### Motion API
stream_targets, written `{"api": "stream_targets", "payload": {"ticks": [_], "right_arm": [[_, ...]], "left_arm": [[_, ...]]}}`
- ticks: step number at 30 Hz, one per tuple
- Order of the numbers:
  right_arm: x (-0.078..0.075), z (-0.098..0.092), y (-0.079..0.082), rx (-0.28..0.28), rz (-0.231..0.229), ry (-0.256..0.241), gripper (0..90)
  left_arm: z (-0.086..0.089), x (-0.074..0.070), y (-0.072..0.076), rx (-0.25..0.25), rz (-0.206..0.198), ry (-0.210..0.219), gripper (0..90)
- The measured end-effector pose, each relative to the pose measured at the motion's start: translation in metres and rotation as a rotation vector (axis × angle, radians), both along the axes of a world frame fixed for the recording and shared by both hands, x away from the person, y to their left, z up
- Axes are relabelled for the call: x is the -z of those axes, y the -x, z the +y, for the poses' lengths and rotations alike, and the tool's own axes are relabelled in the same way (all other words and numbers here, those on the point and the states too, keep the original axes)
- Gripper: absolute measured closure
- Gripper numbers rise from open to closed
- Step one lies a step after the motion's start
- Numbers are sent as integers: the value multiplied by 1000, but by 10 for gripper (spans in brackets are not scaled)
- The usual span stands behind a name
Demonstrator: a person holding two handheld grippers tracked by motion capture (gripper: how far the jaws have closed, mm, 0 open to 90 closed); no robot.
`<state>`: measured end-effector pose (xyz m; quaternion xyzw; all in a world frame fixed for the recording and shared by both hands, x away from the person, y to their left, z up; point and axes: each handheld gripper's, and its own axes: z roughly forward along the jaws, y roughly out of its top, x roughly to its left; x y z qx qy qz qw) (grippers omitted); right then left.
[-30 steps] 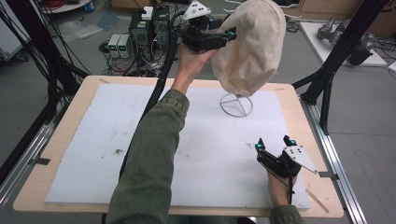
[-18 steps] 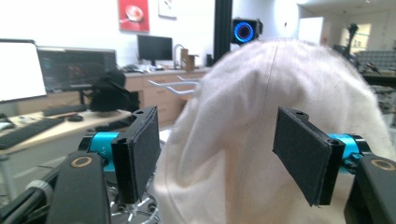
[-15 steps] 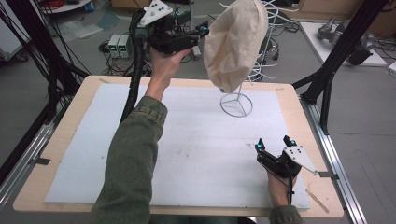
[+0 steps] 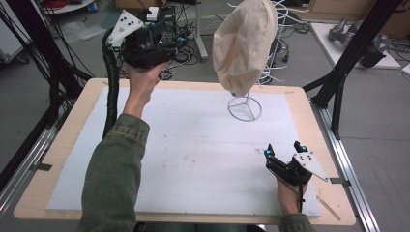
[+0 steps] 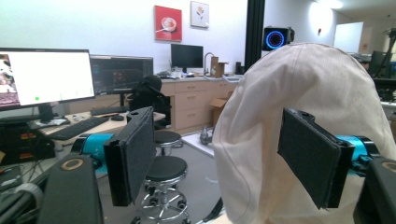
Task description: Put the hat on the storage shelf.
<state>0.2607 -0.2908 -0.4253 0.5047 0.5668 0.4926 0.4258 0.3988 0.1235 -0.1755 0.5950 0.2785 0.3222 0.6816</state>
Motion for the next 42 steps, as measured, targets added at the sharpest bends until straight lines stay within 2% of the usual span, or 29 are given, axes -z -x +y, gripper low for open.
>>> {"api": "stream_targets", "payload": {"ticks": [5, 8, 11, 14, 16, 17, 20, 24, 27, 29, 30, 34, 35, 37, 38, 39, 42], "right_arm": [[0, -1, 1, 3, 0, -5, 82], [0, -1, 2, 5, 0, -4, 82], [1, -1, 1, 7, 2, 0, 82], [1, 0, 0, 5, 3, 14, 82], [1, 0, 0, 4, 3, 22, 82], [1, 0, 0, 4, 3, 22, 82], [1, 1, 0, 3, -2, 23, 82], [1, 2, 1, 3, -4, 23, 82], [1, 2, 1, 3, -6, 22, 82], [1, 1, 1, 7, -2, 18, 82], [1, 1, 1, 8, -1, 12, 82], [1, 1, 1, 9, -4, 15, 82], [1, 1, 2, 10, -1, 11, 82], [1, 1, 2, 11, -2, 11, 82], [1, 1, 2, 9, 0, 7, 82], [2, 1, 2, 8, 3, 9, 82], [2, 1, 2, 1, 2, 9, 82]], "left_arm": [[16, 7, 13, -5, -9, -9, 274], [27, 13, 19, -14, -7, 7, 272], [40, 22, 25, -34, 3, 5, 272], [55, 36, 34, -39, 21, 30, 268], [64, 45, 40, -59, 24, 31, 268], [64, 45, 40, -59, 24, 31, 268], [81, 60, 49, -95, 45, 35, 265], [96, 74, 59, -130, 60, 56, 263], [103, 80, 64, -152, 67, 46, 262], [113, 90, 72, -180, 75, 54, 262], [113, 90, 72, -180, 75, 54, 262], [126, 108, 80, -216, 89, 53, 262], [126, 108, 80, -216, 89, 53, 261], [131, 116, 83, -233, 91, 62, 261], [135, 123, 87, -264, 79, 76, 263], [138, 126, 88, -275, 77, 82, 264], [142, 131, 90, -286, 89, 84, 264]]}}
